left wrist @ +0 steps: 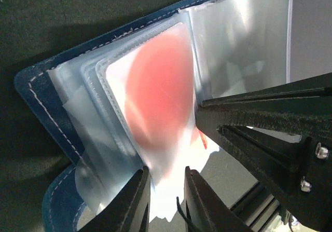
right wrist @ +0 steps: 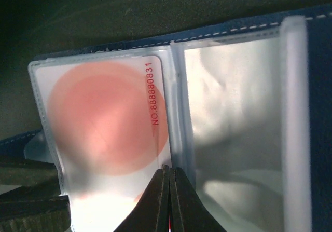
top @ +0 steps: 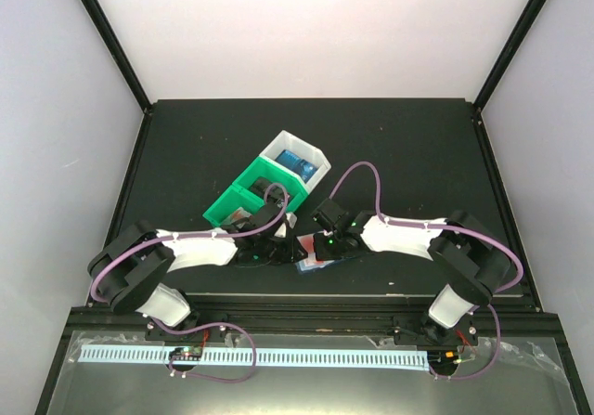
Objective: Put the credit cards into the card holder
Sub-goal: Insert the credit card into the card holder.
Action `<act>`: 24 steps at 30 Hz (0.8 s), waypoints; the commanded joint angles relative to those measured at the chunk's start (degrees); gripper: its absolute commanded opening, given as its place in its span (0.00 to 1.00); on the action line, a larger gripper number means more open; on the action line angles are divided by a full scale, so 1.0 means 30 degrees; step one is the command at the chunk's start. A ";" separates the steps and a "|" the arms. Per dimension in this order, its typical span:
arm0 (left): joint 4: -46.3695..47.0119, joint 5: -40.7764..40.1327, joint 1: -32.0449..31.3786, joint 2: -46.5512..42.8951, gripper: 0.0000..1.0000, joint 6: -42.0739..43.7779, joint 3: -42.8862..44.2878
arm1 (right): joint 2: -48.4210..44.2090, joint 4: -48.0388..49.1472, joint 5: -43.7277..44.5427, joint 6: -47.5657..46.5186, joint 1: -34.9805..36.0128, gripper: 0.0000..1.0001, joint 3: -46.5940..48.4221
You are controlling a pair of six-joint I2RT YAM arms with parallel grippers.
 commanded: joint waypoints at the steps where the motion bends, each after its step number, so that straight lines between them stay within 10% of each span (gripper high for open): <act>1: 0.2203 0.2072 -0.0083 -0.0688 0.19 -0.0879 0.0157 | 0.0609 -0.0088 0.0637 0.0234 0.0048 0.04 -0.0747; 24: 0.9919 0.4460 0.0346 0.1493 0.17 -0.6944 -0.1630 | 0.0490 0.0665 0.0272 0.0539 0.0054 0.04 -0.1126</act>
